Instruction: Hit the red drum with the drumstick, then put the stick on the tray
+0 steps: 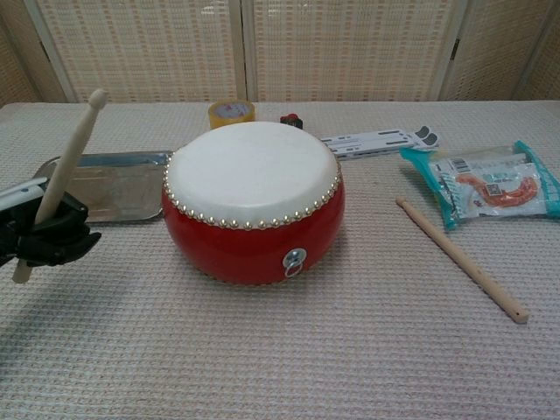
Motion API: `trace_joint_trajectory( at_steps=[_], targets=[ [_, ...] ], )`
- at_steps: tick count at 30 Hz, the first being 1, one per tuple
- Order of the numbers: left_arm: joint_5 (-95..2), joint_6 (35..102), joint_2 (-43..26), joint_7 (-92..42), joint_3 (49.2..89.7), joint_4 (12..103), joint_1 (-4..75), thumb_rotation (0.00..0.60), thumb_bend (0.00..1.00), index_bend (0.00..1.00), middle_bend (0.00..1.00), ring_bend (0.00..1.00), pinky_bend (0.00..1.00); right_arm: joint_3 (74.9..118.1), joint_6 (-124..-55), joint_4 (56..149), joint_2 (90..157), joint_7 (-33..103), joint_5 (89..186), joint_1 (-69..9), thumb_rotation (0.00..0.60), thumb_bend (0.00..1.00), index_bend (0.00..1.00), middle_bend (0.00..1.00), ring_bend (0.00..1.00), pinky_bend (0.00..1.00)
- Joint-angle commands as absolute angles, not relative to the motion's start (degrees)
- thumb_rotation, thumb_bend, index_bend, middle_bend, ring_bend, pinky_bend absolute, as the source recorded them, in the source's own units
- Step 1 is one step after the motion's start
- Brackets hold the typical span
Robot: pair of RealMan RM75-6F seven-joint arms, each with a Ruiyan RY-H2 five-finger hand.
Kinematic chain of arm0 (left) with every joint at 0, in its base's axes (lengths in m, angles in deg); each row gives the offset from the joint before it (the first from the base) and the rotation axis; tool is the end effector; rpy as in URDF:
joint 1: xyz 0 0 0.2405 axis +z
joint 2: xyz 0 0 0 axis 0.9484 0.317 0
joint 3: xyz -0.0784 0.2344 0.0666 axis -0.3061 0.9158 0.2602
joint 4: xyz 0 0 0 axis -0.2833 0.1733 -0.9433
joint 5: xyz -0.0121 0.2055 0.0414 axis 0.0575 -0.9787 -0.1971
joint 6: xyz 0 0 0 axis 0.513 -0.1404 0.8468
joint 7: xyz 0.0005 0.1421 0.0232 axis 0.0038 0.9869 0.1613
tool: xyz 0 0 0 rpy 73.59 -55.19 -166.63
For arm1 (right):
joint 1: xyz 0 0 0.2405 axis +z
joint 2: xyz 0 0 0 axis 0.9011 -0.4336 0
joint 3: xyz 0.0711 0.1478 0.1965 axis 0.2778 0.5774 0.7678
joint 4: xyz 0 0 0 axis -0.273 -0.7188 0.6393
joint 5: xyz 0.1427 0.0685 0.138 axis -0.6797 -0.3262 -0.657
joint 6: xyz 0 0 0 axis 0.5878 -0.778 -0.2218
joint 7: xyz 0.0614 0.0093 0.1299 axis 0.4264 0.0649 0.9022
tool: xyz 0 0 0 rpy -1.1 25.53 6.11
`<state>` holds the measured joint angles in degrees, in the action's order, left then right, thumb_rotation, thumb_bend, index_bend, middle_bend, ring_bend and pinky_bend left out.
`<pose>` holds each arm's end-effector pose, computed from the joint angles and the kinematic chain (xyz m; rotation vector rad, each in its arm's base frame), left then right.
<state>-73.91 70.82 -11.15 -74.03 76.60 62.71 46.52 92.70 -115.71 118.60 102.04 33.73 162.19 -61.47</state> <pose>-0.2437 0.2647 0.0052 -1.4042 -1.8197 -1.4810 -0.3122 -0.1821 0.1931 1.3117 -0.7544 0.9458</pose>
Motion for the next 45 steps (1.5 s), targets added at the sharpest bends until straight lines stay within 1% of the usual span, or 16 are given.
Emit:
trace_joint_trajectory(
  at_steps=[1, 6, 11, 15, 19, 25, 33, 37, 39, 45],
  targets=[
    [-71.6, 70.7, -5.6, -59.9, 71.2, 65.6, 43.2, 0.6, 0.81, 1.0, 1.0, 1.0, 1.0, 93.0, -116.0, 118.5, 101.8, 33.7, 162.6, -61.2, 0.6, 0.24, 0.18, 0.17, 0.06, 0.12],
    [-66.7, 69.1, -3.8, -39.5, 67.0, 69.0, 40.2, 0.6, 0.81, 1.0, 1.0, 1.0, 1.0, 93.4, -115.9, 118.5, 101.4, 33.8, 163.4, -60.4, 0.6, 0.24, 0.18, 0.17, 0.06, 0.12],
    [-62.0, 66.6, -4.9, -24.5, 65.1, 71.8, 37.2, 0.6, 0.81, 1.0, 1.0, 1.0, 1.0, 93.6, -115.9, 118.5, 101.2, 34.0, 163.8, -59.9, 0.6, 0.24, 0.18, 0.17, 0.06, 0.12],
    [-58.7, 65.3, -7.4, -13.6, 64.1, 71.3, 34.2, 0.6, 0.81, 1.0, 1.0, 1.0, 1.0, 93.5, -116.1, 118.4, 101.0, 34.3, 163.9, -59.9, 0.6, 0.24, 0.18, 0.17, 0.06, 0.12],
    [-56.6, 63.7, -8.7, -5.1, 64.1, 70.7, 31.7, 0.6, 0.81, 1.0, 1.0, 1.0, 1.0, 93.6, -116.7, 118.3, 100.9, 34.6, 164.0, -60.1, 0.6, 0.24, 0.18, 0.17, 0.06, 0.12],
    [-54.3, 63.3, -9.3, 9.9, 65.8, 70.0, 29.0, 0.6, 0.81, 1.0, 1.0, 1.0, 1.0, 93.4, -117.4, 118.0, 100.9, 35.3, 164.1, -60.5, 0.6, 0.24, 0.18, 0.17, 0.06, 0.12],
    [-48.3, 62.2, -7.2, 19.2, 66.6, 74.7, 27.5, 0.6, 0.81, 1.0, 1.0, 1.0, 1.0, 93.4, -117.5, 117.5, 101.1, 36.0, 164.1, -60.5, 0.6, 0.24, 0.18, 0.17, 0.06, 0.12],
    [-45.9, 63.7, -6.4, 10.3, 62.9, 78.1, 28.6, 0.6, 0.81, 1.0, 1.0, 1.0, 1.0, 93.3, -117.6, 117.4, 101.2, 36.1, 164.2, -60.5, 0.6, 0.24, 0.18, 0.17, 0.06, 0.12],
    [-46.3, 63.5, -5.7, 7.9, 62.6, 78.3, 28.7, 0.6, 0.81, 1.0, 1.0, 1.0, 1.0, 93.3, -117.6, 117.4, 101.2, 36.1, 164.1, -60.5, 0.6, 0.24, 0.18, 0.17, 0.06, 0.12],
    [-46.2, 61.3, -6.5, 11.7, 65.6, 75.2, 26.9, 0.6, 0.8, 1.0, 1.0, 1.0, 1.0, 93.2, -117.7, 117.3, 101.3, 36.2, 163.9, -60.7, 0.6, 0.24, 0.18, 0.17, 0.06, 0.12]
  ],
)
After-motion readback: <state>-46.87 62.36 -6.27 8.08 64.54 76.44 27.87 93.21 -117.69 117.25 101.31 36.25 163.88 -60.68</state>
